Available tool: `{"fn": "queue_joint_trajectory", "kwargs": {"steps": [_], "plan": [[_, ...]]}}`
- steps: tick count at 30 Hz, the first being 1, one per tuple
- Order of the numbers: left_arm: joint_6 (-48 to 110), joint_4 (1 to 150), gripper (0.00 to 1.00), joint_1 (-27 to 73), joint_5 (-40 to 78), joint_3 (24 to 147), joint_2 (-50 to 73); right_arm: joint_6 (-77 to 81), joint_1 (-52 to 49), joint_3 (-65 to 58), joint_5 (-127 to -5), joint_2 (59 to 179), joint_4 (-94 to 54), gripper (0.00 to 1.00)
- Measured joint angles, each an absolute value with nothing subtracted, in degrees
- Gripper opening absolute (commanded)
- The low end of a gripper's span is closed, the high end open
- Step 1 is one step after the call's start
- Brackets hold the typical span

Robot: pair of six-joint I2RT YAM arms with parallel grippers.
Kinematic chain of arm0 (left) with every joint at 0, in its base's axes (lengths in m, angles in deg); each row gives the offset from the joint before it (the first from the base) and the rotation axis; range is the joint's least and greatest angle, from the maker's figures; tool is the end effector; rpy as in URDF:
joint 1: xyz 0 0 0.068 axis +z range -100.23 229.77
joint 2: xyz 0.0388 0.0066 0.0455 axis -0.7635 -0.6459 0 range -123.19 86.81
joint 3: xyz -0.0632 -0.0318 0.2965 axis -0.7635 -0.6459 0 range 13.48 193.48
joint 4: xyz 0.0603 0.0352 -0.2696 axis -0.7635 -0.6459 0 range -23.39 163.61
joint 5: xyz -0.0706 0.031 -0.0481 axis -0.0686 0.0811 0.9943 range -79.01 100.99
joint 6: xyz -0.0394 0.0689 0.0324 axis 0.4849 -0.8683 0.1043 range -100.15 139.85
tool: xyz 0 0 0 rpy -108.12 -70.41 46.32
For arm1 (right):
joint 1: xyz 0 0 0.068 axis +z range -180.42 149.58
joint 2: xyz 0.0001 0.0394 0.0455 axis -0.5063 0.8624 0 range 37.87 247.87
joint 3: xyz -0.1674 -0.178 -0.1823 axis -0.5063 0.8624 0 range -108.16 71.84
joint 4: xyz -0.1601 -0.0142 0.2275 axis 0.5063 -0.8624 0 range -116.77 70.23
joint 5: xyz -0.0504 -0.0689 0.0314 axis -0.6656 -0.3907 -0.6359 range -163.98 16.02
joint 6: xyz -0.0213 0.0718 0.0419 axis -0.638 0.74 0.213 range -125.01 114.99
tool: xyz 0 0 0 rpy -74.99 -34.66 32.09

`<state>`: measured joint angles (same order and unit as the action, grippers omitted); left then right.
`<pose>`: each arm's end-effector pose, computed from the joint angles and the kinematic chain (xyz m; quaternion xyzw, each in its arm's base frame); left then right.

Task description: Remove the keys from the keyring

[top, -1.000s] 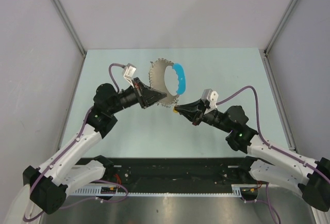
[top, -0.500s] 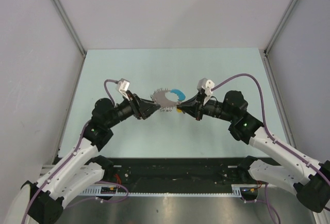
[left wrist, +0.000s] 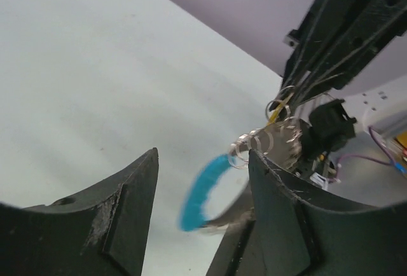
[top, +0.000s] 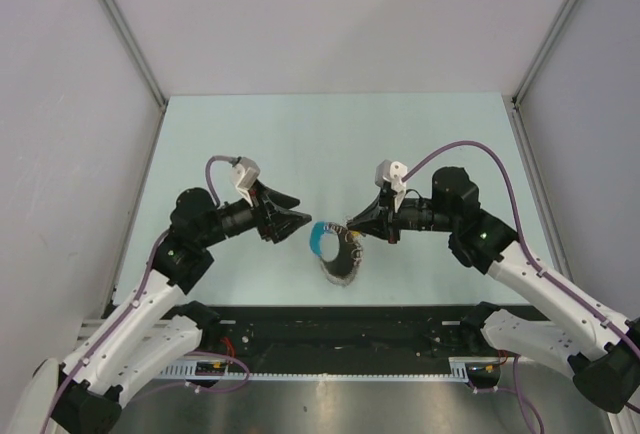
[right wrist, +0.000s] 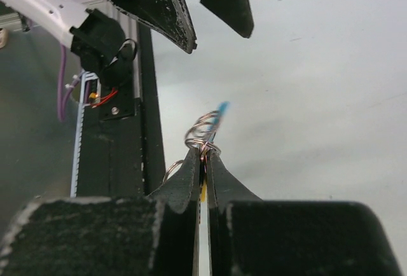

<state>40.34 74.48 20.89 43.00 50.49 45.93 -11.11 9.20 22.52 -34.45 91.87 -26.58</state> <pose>0.1557 -0.1316 0.3427 0.2403 0.6815 -0.4581 0.5177 0.1560 0.1917 0.3658 -0.4803 0.5883 0.4224 0.4947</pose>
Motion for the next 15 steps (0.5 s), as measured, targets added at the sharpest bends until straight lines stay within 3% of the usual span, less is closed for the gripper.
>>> {"fn": "queue_joint_trajectory", "kwargs": {"steps": [15], "plan": [[38.99,83.57,0.61,12.3,52.64,51.11,40.18,-10.26,12.13,22.52,-35.3,91.43,-27.0,0.0]]}}
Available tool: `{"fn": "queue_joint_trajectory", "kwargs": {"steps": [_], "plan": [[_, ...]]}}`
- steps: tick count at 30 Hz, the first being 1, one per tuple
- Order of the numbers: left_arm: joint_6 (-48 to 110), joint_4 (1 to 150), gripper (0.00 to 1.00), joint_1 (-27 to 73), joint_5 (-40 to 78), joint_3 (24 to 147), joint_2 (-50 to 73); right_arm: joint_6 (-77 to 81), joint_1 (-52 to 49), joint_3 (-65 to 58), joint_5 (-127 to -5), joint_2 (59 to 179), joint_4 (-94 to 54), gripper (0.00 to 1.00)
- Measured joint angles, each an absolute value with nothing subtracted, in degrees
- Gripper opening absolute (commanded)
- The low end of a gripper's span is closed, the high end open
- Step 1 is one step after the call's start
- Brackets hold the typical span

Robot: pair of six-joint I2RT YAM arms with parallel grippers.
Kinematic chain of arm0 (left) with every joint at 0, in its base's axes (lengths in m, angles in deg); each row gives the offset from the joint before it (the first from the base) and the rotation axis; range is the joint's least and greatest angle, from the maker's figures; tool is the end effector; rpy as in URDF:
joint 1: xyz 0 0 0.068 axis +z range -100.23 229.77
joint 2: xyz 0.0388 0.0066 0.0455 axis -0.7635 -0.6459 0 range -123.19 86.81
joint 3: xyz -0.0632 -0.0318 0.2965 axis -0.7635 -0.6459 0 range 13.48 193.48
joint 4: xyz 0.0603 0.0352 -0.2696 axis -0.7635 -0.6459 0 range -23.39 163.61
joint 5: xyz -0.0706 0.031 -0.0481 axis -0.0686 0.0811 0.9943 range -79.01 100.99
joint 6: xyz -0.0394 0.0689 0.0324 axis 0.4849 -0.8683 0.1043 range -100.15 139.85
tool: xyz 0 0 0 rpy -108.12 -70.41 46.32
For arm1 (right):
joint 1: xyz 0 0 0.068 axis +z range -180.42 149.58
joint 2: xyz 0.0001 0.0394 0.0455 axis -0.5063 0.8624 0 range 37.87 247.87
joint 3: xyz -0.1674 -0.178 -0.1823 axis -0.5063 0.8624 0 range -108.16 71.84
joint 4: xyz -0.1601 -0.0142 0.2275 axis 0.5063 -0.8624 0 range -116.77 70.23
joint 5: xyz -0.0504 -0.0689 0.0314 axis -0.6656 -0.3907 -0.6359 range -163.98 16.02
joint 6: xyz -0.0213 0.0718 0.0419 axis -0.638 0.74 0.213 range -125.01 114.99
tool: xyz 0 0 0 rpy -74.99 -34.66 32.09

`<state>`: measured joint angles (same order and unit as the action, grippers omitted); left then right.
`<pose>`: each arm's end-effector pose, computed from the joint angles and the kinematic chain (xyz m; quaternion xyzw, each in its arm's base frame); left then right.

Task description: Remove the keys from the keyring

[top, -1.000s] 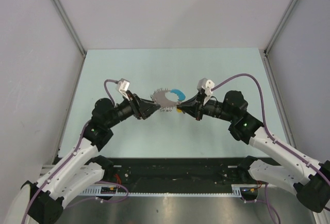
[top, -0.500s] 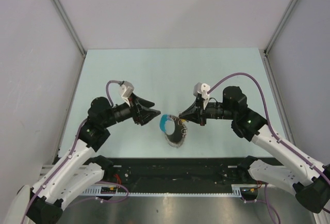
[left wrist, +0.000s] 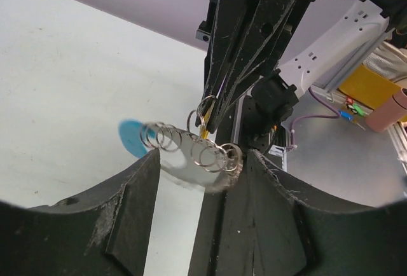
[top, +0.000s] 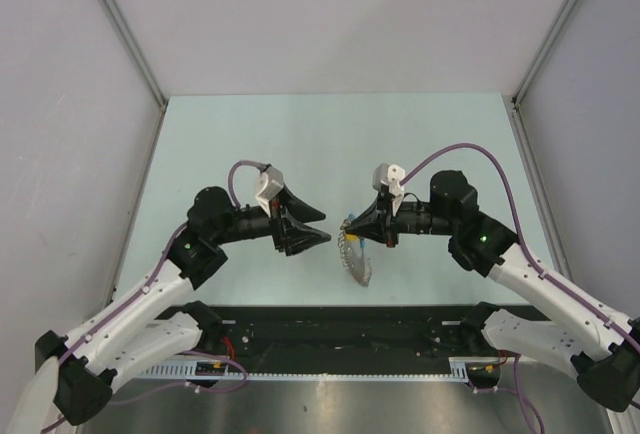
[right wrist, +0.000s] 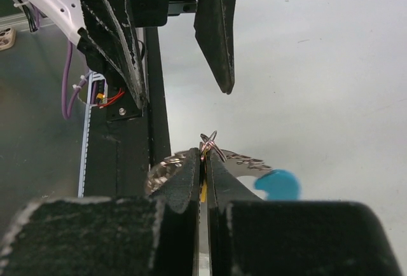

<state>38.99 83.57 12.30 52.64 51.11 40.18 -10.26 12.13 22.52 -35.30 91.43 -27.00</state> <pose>0.1407 -0.1711 0.3496 0.3547 0.6066 -0.5355 0.4685 0.1455 0.1978 0.3664 -0.4876 0.5830 0.4339 0.4839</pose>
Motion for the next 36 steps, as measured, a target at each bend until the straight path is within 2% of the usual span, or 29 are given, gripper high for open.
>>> {"fn": "queue_joint_trajectory", "kwargs": {"steps": [12,25,36], "plan": [[34.18,83.5,0.56,8.97,52.77,53.93,35.98,-9.52,13.16,22.52,-34.84,90.18,-26.84,0.0],[31.34,82.52,0.55,8.49,53.45,54.49,35.63,-9.21,13.27,22.52,-33.44,88.89,-26.45,0.0],[29.76,82.13,0.47,6.74,53.73,57.71,32.96,-8.43,13.37,22.52,-33.33,88.11,-25.49,0.0]]}}
